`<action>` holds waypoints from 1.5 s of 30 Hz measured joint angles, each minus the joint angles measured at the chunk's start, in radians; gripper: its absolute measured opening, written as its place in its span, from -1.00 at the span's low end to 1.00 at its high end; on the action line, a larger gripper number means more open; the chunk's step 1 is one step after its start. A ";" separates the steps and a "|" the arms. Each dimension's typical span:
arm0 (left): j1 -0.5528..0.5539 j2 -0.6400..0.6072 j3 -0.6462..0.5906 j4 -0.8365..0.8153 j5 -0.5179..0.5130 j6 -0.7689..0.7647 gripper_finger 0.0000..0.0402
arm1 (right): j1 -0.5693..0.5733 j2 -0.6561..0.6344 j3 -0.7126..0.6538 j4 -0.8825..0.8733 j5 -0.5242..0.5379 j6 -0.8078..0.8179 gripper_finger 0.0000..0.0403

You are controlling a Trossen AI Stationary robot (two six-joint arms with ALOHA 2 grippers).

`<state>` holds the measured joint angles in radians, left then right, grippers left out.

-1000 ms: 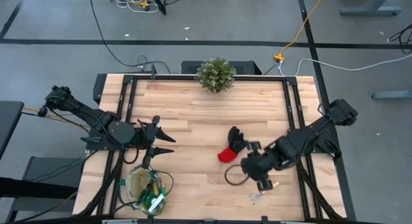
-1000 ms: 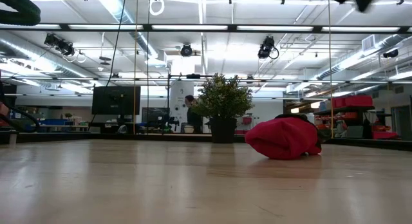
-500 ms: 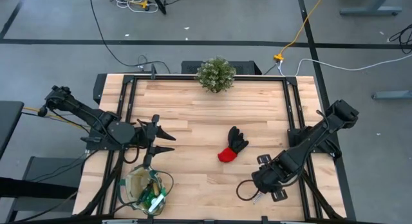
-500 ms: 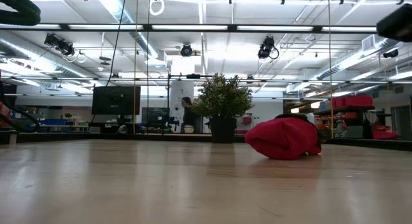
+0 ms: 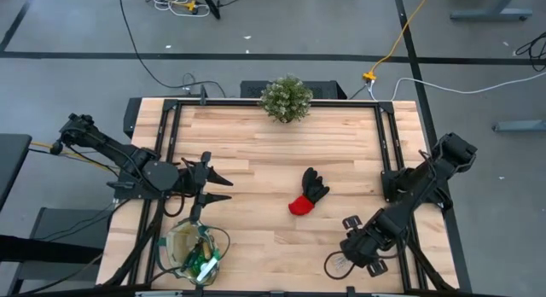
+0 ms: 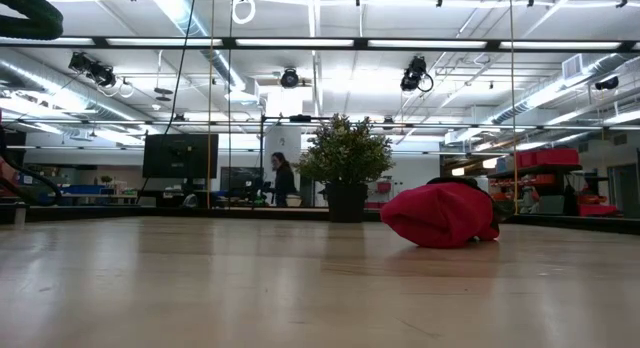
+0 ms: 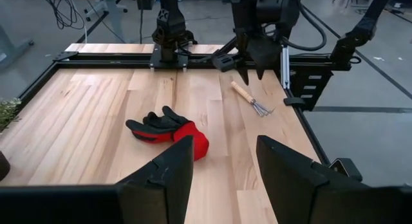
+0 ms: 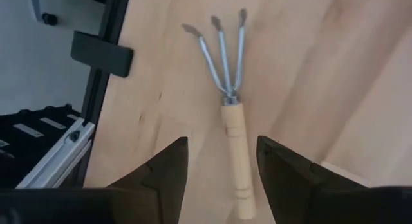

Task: Pick & Place Garden tools in Gardening bag
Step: Put the brown hand rake into the gardening bag

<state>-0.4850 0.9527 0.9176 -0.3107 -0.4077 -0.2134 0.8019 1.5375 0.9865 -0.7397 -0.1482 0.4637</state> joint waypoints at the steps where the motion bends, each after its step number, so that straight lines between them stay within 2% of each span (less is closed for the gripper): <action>1: 0.000 0.000 0.000 0.000 0.000 0.000 -0.12 | 0.006 0.000 -0.012 0.016 0.002 0.000 -0.08; 6: 0.000 0.000 0.000 0.000 -0.001 0.000 -0.12 | 0.034 0.000 -0.060 0.036 0.040 0.000 -0.08; 24: 0.000 0.000 0.000 0.000 -0.045 0.000 -0.12 | 0.051 0.000 -0.220 0.247 0.040 -0.012 -0.08; 33: 0.000 0.000 0.000 0.000 -0.064 -0.001 -0.12 | 0.051 0.000 -0.231 0.252 0.114 -0.107 -0.08; 37: 0.000 0.000 0.000 -0.001 -0.091 -0.001 -0.12 | 0.059 0.000 -0.231 0.262 0.109 -0.168 -0.08; 42: 0.000 0.000 0.000 -0.001 -0.095 -0.001 -0.12 | 0.093 0.000 -0.231 0.280 0.065 -0.150 -0.08; 45: 0.000 0.000 0.000 -0.001 -0.116 -0.001 -0.12 | 0.122 0.000 -0.231 0.283 0.090 -0.181 -0.08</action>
<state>-0.4851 0.9527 0.9173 -0.3115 -0.5241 -0.2142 0.9243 1.5375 0.7559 -0.4562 -0.0585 0.2828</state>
